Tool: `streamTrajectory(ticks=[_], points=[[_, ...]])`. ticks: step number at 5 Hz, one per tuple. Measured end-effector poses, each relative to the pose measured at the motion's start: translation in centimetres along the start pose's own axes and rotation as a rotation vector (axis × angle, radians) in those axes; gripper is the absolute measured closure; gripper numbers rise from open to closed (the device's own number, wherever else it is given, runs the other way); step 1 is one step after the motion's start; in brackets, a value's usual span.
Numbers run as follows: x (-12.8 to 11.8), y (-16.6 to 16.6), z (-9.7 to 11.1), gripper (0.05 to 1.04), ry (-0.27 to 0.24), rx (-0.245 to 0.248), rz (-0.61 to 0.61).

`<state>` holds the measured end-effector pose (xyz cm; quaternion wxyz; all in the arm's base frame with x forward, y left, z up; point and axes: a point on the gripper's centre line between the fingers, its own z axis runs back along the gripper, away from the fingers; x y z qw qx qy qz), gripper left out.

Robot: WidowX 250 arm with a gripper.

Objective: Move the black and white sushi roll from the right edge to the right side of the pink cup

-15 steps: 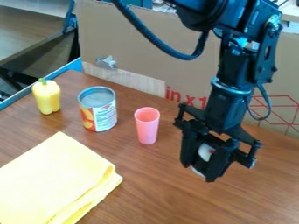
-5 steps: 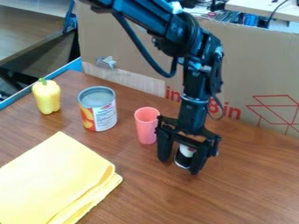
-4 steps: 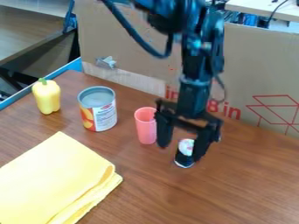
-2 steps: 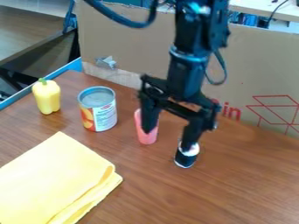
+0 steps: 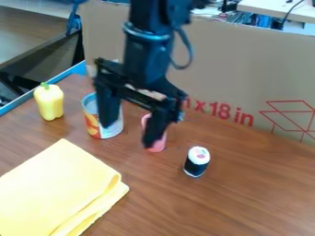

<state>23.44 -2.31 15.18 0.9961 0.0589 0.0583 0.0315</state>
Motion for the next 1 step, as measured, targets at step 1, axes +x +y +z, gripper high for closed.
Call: streamTrajectory(ticks=[1], points=[[-0.92,2.16,-0.10,0.079,0.027,-0.026,-0.019]])
